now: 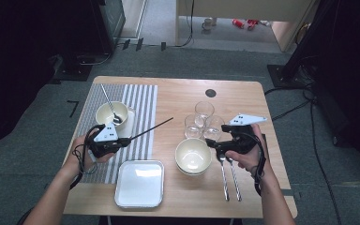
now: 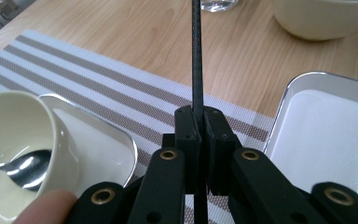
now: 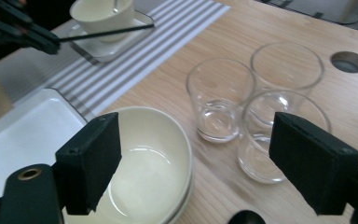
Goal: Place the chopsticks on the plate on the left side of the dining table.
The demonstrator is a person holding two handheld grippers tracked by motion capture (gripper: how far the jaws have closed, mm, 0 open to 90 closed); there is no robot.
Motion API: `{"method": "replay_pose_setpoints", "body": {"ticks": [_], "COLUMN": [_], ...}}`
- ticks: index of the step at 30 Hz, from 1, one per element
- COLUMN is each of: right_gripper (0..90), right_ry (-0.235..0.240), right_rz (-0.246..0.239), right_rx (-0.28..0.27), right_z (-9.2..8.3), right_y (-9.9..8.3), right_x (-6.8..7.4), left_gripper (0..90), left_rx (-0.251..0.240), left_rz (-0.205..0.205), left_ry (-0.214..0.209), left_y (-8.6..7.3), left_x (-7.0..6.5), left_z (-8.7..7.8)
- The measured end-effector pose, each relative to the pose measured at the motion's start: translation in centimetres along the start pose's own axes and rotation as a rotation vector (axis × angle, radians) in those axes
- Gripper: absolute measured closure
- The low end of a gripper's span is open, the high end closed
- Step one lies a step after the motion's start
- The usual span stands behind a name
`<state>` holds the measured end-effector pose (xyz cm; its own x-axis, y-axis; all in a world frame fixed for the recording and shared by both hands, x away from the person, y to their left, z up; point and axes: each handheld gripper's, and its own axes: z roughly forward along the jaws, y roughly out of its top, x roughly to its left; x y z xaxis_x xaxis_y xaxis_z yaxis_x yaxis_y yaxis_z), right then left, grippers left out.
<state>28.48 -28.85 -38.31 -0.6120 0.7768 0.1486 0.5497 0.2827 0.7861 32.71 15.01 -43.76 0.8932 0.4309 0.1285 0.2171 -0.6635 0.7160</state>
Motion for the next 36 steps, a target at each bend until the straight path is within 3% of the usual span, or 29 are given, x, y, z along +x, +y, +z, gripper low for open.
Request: {"method": "replay_pose_setpoints", "body": {"ticks": [4,13,20,31,36], "right_gripper": [16.5,20.8,21.5,23.3,23.3], "right_ry": [-0.03,-0.04,-0.049,-0.073,-0.075], "right_rz": [0.016,0.048,0.096,0.13,0.142], "right_rx": [0.008,-0.009,-0.028,-0.011,-0.009], "right_z": [0.1,-0.5,-0.8,-0.5,-0.4], "right_y": [-0.7,-2.3,-3.4,-5.1,-5.6], "right_x": [-0.2,-0.9,-1.6,-2.2,-2.4], "left_gripper": [87.0,87.0,87.0,86.9,86.9], "left_rx": [0.011,0.025,0.058,0.105,0.138], "left_rz": [-0.015,-0.073,-0.105,-0.16,-0.166], "left_ry": [0.006,0.03,0.047,0.072,0.1], "left_y": [-0.6,-2.1,-3.2,-4.8,-5.2], "left_x": [0.3,1.4,2.1,3.3,3.8], "left_z": [0.0,-0.1,0.3,1.0,1.2]}}
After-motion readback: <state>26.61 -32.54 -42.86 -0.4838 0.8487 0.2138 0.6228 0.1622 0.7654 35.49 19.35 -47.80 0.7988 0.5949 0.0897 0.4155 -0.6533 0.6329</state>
